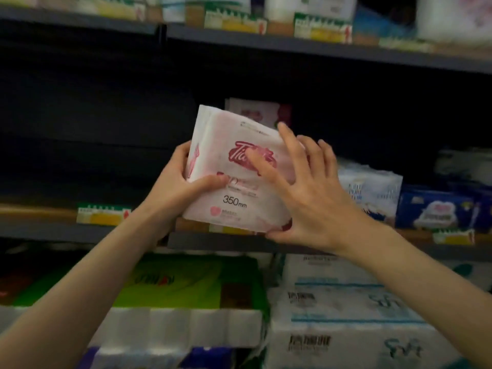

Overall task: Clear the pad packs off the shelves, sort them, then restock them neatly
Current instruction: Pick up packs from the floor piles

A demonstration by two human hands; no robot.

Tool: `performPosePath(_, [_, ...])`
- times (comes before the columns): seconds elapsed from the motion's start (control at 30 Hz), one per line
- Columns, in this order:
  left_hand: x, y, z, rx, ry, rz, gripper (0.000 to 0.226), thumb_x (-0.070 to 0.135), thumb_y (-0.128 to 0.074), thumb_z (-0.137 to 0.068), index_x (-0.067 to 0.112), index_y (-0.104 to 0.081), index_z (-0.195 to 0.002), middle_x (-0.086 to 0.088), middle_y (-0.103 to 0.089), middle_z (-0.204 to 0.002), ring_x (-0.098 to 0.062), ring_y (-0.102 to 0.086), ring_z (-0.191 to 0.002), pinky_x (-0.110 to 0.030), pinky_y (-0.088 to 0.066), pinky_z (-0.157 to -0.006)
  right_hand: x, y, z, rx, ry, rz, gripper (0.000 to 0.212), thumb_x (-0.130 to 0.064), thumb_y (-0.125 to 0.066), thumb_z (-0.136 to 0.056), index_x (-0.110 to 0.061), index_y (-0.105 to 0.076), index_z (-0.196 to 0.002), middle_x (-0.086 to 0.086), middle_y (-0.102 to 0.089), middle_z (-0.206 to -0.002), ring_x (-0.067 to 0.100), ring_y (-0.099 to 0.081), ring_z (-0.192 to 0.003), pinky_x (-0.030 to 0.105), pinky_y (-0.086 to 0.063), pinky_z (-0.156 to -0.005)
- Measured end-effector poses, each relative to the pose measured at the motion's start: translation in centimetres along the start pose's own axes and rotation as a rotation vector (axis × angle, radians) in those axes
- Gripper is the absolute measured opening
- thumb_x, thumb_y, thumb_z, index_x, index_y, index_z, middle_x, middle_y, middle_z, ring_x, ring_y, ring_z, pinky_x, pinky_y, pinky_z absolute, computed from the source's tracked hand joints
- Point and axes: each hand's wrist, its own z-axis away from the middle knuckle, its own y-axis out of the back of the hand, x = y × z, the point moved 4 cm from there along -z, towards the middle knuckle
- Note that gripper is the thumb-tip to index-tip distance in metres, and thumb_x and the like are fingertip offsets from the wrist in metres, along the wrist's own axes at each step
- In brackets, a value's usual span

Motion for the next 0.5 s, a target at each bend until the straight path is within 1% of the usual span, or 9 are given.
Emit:
performPosePath(0.07, [1.3,0.0,-1.7,-0.003,-0.088,-0.026,0.087,0.028,-0.075,-0.057,0.026,-0.035,-0.134,0.000,-0.061,-0.113,-0.013,-0.070,-0.086,-0.027,-0.057,-0.063,1.1,-0.8,-1.9,0.129,0.016,0.059,0.126,-0.063,-0.079,-0.049,-0.031,-0.007,-0.147,0.022,-0.003,-0.149,0.048,-0.018,-0.131,0.066,-0.016,-0.106])
performPosePath(0.13, [2.1,0.1,-4.0,-0.017,-0.170,-0.078,0.086,0.028,-0.073,-0.063,0.025,-0.032,-0.139,0.003,-0.059,-0.117,-0.010,-0.067,-0.095,-0.028,-0.058,-0.070,2.5,-1.1,-4.0,0.236,0.013,0.169,0.125,-0.058,-0.081,-0.049,-0.031,-0.009,-0.147,0.022,-0.005,-0.147,0.048,-0.018,-0.130,0.067,-0.018,-0.105])
performPosePath(0.2, [2.4,0.0,-6.6,0.009,-0.230,-0.192,0.081,0.025,-0.070,-0.075,0.023,-0.027,-0.143,0.004,-0.055,-0.126,-0.009,-0.062,-0.107,-0.032,-0.056,-0.084,4.0,-1.7,-6.4,0.250,-0.006,0.269,0.128,-0.057,-0.083,-0.046,-0.032,-0.010,-0.147,0.022,-0.004,-0.147,0.047,-0.015,-0.130,0.068,-0.018,-0.104])
performPosePath(0.27, [2.2,-0.3,-8.6,0.119,-0.252,-0.362,0.074,0.022,-0.061,-0.088,0.020,-0.019,-0.148,0.001,-0.041,-0.143,-0.013,-0.045,-0.128,-0.027,-0.042,-0.099,5.9,-3.1,-9.1,0.180,-0.050,0.344,0.130,-0.056,-0.085,-0.043,-0.033,-0.010,-0.148,0.023,-0.004,-0.149,0.048,-0.013,-0.130,0.067,-0.018,-0.104])
performPosePath(0.33, [1.3,-0.9,-9.4,0.148,-0.255,-0.539,0.066,0.018,-0.055,-0.092,0.016,-0.020,-0.148,-0.001,-0.031,-0.148,-0.011,-0.032,-0.133,-0.009,-0.028,-0.097,7.2,-5.1,-11.2,0.037,-0.066,0.346,0.118,-0.048,-0.082,-0.057,-0.034,-0.009,-0.149,0.023,-0.005,-0.153,0.050,-0.015,-0.133,0.066,-0.019,-0.105])
performPosePath(0.37, [0.2,-1.5,-9.8,0.079,-0.244,-0.626,0.061,0.014,-0.054,-0.093,0.015,-0.024,-0.146,-0.002,-0.031,-0.146,-0.011,-0.031,-0.131,-0.003,-0.027,-0.092,7.5,-6.1,-11.9,-0.027,-0.073,0.323,0.102,-0.041,-0.075,-0.072,-0.035,-0.007,-0.149,0.021,-0.004,-0.155,0.049,-0.015,-0.135,0.065,-0.019,-0.106])
performPosePath(0.4, [-1.1,-2.1,-10.2,-0.013,-0.200,-0.722,0.059,0.009,-0.052,-0.093,0.014,-0.025,-0.146,-0.004,-0.028,-0.148,-0.013,-0.031,-0.132,-0.004,-0.027,-0.093,7.5,-7.2,-12.4,-0.085,-0.088,0.303,0.085,-0.032,-0.062,-0.086,-0.035,-0.005,-0.149,0.019,-0.003,-0.156,0.047,-0.016,-0.136,0.063,-0.021,-0.107])
performPosePath(0.43, [-2.4,-2.5,-10.6,-0.100,-0.136,-0.806,0.061,0.006,-0.050,-0.093,0.014,-0.022,-0.147,-0.007,-0.025,-0.151,-0.017,-0.029,-0.135,-0.011,-0.028,-0.099,7.4,-8.1,-12.5,-0.155,-0.120,0.275,0.073,-0.025,-0.051,-0.093,-0.034,-0.006,-0.150,0.017,-0.003,-0.156,0.044,-0.020,-0.135,0.059,-0.025,-0.106])
performPosePath(0.5, [-4.4,-2.7,-11.4,-0.198,0.000,-0.883,0.067,0.002,-0.045,-0.094,0.015,-0.010,-0.149,-0.009,-0.018,-0.154,-0.023,-0.026,-0.138,-0.024,-0.028,-0.107,6.8,-9.4,-12.2,-0.185,-0.170,0.238,0.065,-0.020,-0.045,-0.095,-0.028,-0.010,-0.150,0.018,-0.011,-0.153,0.041,-0.029,-0.129,0.054,-0.033,-0.101])
